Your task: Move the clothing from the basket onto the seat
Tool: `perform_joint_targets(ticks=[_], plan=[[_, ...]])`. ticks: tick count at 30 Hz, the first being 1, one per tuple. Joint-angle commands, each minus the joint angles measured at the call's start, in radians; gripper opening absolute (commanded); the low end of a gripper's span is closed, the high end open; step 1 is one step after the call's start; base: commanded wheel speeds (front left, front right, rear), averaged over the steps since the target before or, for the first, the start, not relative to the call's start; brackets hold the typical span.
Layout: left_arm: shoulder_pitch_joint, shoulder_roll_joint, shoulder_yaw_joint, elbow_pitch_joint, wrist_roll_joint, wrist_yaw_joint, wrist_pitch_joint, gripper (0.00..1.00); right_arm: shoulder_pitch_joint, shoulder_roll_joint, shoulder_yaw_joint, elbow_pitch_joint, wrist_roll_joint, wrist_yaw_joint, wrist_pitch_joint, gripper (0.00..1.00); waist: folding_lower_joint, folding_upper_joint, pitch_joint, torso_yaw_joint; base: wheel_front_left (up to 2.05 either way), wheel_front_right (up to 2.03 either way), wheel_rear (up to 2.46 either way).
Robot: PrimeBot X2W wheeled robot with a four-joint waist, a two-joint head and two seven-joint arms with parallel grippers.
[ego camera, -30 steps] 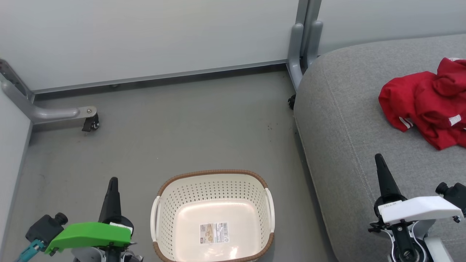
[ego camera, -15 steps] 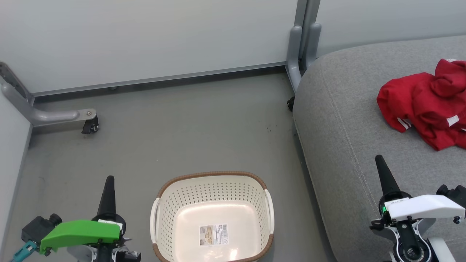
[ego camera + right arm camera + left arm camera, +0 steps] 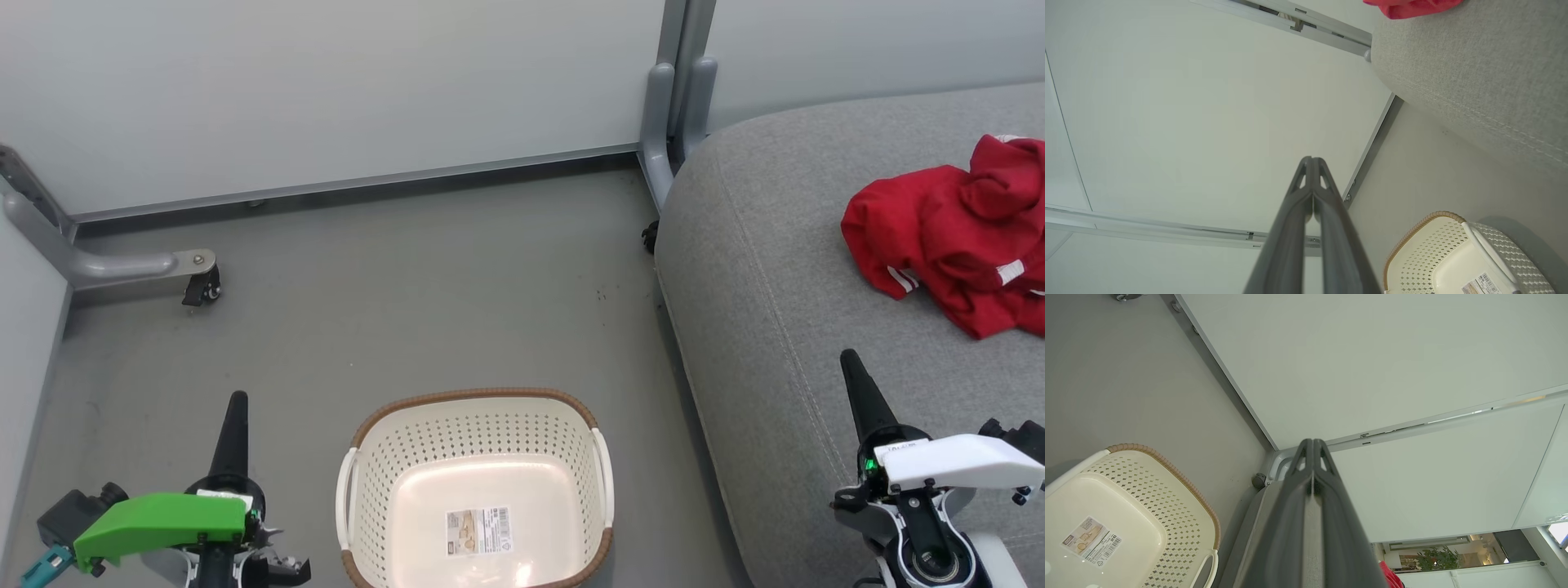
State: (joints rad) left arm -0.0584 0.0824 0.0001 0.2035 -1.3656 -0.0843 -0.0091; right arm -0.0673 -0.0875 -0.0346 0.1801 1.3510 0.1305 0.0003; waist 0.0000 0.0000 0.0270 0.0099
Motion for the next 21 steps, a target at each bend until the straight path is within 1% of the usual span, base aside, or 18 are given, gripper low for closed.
perform_joint_targets(ticks=[1,21], plan=[[-0.027,0.009,0.008,0.001,-0.021,-0.008,0.008,0.00,-0.018,-0.002,-0.005,0.000,0.022,0.000,0.006,0.00,0.0000,0.0000,-0.001,0.000,0.00,0.00,0.00],[-0.042,0.005,0.044,0.022,-0.169,-0.033,0.052,0.00,-0.031,0.005,-0.028,0.036,0.173,0.000,0.052,0.00,0.0000,0.0000,-0.013,-0.005,0.00,0.00,0.00]])
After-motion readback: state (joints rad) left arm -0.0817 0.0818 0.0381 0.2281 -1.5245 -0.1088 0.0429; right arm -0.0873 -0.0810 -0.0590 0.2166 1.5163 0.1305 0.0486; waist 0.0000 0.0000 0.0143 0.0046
